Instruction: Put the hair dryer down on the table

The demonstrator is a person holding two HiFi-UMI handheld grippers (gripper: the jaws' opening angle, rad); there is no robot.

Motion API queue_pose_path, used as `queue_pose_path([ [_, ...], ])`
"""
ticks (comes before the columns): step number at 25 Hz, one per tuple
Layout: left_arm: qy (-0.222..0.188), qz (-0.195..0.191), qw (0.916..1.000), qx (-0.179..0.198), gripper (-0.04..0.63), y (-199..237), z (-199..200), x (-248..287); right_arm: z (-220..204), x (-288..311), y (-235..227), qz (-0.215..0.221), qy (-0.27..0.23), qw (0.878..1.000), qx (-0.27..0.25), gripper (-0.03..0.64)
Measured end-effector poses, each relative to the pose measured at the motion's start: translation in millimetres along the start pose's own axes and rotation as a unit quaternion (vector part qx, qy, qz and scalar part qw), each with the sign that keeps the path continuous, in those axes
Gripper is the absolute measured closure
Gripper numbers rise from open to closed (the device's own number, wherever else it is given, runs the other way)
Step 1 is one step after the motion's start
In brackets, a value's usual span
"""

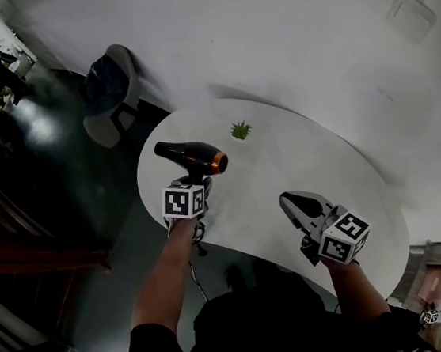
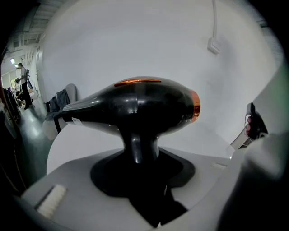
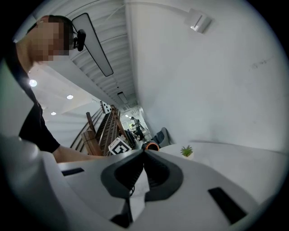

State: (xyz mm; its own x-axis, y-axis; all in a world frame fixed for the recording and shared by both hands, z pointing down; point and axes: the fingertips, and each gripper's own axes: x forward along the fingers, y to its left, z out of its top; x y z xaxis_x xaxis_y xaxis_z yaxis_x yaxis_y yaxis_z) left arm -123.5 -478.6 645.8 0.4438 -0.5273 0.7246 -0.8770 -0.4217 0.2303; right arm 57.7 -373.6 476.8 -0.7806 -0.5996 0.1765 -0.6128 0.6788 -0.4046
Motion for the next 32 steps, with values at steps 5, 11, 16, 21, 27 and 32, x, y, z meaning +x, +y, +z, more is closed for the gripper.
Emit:
queue_pose_path([
  [5,0.037,0.006,0.9992,0.012,0.42,0,-6,28,-8,-5,-12,-0.009,0.005,1.0,0.011,0.604],
  [11,0.076,0.008,0.997,0.013,0.42,0,-17,54,-12,-11,-26,-0.019,0.012,1.0,0.018,0.604],
  [16,0.11,0.016,0.9936,0.018,0.419,4,-25,72,-14,-15,-33,-0.025,0.015,0.999,0.022,0.604],
  [21,0.143,0.024,0.9893,0.02,0.419,10,-35,85,-15,-17,-39,-0.03,0.015,0.999,0.026,0.604],
  [27,0.162,0.038,0.9856,0.03,0.416,16,-45,93,-14,-18,-38,-0.037,0.016,0.999,0.025,0.604],
  [32,0.17,0.044,0.9835,0.045,0.411,18,-48,98,-14,-21,-39,-0.045,0.016,0.999,0.024,0.604],
])
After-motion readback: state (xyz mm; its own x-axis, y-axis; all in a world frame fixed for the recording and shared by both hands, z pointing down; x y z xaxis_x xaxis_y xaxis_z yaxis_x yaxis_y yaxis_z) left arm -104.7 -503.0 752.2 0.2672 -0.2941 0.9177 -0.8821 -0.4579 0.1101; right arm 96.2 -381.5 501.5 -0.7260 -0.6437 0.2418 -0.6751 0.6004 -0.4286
